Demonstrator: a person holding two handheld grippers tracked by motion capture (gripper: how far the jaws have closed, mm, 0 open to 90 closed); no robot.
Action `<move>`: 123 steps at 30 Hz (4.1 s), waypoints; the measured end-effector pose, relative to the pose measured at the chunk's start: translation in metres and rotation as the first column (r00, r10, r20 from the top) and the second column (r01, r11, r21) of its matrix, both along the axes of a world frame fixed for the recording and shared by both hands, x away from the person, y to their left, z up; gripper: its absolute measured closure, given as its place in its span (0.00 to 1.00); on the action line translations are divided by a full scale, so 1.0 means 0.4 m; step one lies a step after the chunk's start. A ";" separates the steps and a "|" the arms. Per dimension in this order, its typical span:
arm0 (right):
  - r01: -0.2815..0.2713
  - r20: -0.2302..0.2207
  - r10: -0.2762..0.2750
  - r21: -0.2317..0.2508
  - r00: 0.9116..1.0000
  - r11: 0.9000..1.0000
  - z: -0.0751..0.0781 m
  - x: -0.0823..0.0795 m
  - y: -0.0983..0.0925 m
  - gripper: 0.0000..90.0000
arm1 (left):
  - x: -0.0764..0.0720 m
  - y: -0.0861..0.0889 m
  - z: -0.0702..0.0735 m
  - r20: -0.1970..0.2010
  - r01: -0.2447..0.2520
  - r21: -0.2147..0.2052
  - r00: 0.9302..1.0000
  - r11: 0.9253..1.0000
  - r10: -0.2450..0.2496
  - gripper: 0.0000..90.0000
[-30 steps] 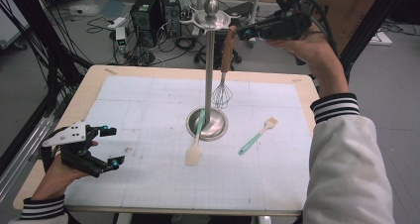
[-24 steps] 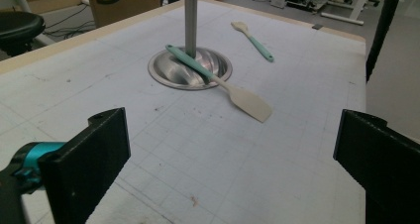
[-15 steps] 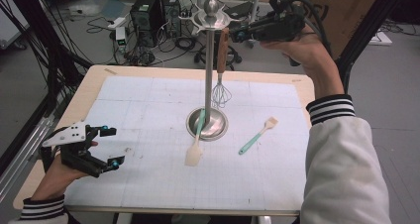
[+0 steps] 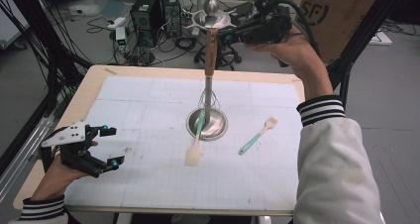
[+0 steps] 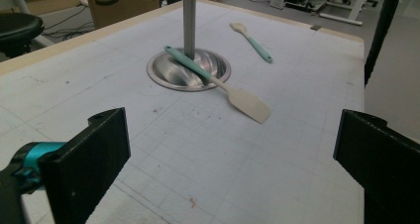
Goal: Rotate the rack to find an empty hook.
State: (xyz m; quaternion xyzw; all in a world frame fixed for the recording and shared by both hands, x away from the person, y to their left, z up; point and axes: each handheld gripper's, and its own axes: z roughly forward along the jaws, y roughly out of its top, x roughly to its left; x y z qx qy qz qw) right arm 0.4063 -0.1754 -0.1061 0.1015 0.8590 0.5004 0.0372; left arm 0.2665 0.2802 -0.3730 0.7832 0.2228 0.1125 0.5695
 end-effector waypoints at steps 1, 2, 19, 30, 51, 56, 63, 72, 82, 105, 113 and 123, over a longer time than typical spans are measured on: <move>-0.002 -0.002 0.002 0.004 1.000 1.000 0.000 0.000 0.002 0.99 | 0.000 0.000 0.000 0.000 0.001 0.000 1.000 1.000 -0.001 0.02; 0.002 -0.013 -0.002 0.004 1.000 1.000 0.000 -0.003 0.003 0.99 | 0.000 0.000 0.000 0.000 0.000 0.000 1.000 1.000 0.000 0.02; 0.024 -0.014 -0.024 -0.013 1.000 1.000 -0.010 -0.017 -0.058 0.99 | 0.003 -0.004 -0.005 -0.007 -0.003 0.010 1.000 1.000 0.003 0.02; 0.063 -0.010 -0.063 0.000 0.998 0.998 -0.010 -0.024 -0.115 0.99 | 0.003 -0.010 -0.008 -0.013 0.001 0.018 1.000 1.000 -0.001 0.02; 0.141 -0.012 -0.141 0.013 0.990 0.990 0.010 0.016 -0.158 0.99 | 0.006 -0.007 -0.009 -0.014 -0.005 0.023 1.000 1.000 0.005 0.02; 0.156 -0.006 -0.156 0.018 0.988 0.988 0.010 0.028 -0.155 0.99 | 0.005 -0.005 -0.010 -0.018 -0.005 0.018 1.000 1.000 0.005 0.02; 0.159 -0.004 -0.159 0.026 0.987 0.987 0.006 0.043 -0.149 0.99 | 0.006 -0.006 -0.011 -0.017 -0.003 0.022 1.000 1.000 0.003 0.02; 0.150 -0.008 -0.150 0.033 0.989 0.988 0.001 0.062 -0.135 0.99 | 0.006 -0.003 -0.012 -0.020 -0.009 0.021 1.000 1.000 0.009 0.02; 0.129 -0.010 -0.129 0.030 0.992 0.991 0.002 0.058 -0.120 0.99 | 0.007 -0.005 -0.014 -0.022 -0.007 0.022 1.000 1.000 0.007 0.02; 0.080 0.011 -0.080 0.015 0.997 0.997 0.004 0.013 -0.058 0.99 | 0.006 -0.008 -0.014 -0.019 -0.003 0.031 1.000 1.000 0.003 0.02; 0.053 0.014 -0.053 0.015 0.999 0.998 0.007 0.002 -0.026 0.99 | 0.004 -0.007 -0.013 -0.019 -0.006 0.023 1.000 1.000 0.006 0.02; 0.044 0.019 -0.044 0.020 0.999 0.999 0.003 -0.005 0.003 0.99 | 0.004 -0.009 -0.013 -0.022 0.000 0.020 1.000 1.000 0.001 0.02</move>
